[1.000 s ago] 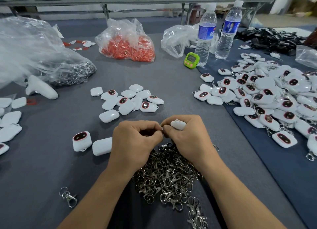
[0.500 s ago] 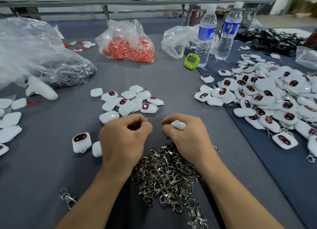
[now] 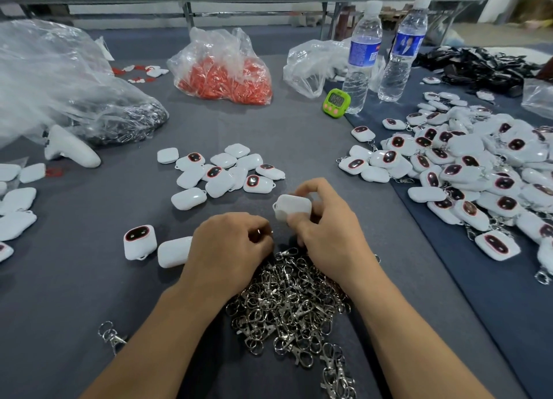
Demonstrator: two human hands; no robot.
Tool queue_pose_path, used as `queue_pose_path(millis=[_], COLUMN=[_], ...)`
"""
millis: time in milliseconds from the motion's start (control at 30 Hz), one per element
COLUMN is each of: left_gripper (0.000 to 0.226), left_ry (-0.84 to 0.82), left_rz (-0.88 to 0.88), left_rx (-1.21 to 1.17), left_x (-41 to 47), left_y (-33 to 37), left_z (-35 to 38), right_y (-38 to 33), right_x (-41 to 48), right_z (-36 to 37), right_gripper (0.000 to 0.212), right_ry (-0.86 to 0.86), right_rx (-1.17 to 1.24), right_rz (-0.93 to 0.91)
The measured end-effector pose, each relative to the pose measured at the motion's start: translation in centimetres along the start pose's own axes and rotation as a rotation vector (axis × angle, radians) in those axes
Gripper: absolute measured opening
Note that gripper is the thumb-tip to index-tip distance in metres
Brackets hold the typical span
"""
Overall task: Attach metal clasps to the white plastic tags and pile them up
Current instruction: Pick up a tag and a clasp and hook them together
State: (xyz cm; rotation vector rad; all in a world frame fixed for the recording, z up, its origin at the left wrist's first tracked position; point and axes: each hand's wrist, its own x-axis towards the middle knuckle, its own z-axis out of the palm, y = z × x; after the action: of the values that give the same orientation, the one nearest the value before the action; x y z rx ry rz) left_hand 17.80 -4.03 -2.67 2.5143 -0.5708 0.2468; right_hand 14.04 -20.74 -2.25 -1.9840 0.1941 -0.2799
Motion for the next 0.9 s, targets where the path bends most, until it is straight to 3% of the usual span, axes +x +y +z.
queue_pose_path(millis=[267,900], left_gripper=[0.018,0.004], left_ry=[-0.034,0.059], left_rz=[0.022,0.129], left_rx=[-0.107,0.039], left_x=[-0.07,-0.55], left_y=[-0.17,0.32], left_z=[-0.21,0.00], right_y=[-0.23,-0.66], right_x=[0.13,0.25], right_z=[0.03,-0.36], right_gripper=[0.026,0.028], right_ry=[-0.060,-0.094], right_rx=[-0.129,-0.115], right_rz=[-0.016,0.019])
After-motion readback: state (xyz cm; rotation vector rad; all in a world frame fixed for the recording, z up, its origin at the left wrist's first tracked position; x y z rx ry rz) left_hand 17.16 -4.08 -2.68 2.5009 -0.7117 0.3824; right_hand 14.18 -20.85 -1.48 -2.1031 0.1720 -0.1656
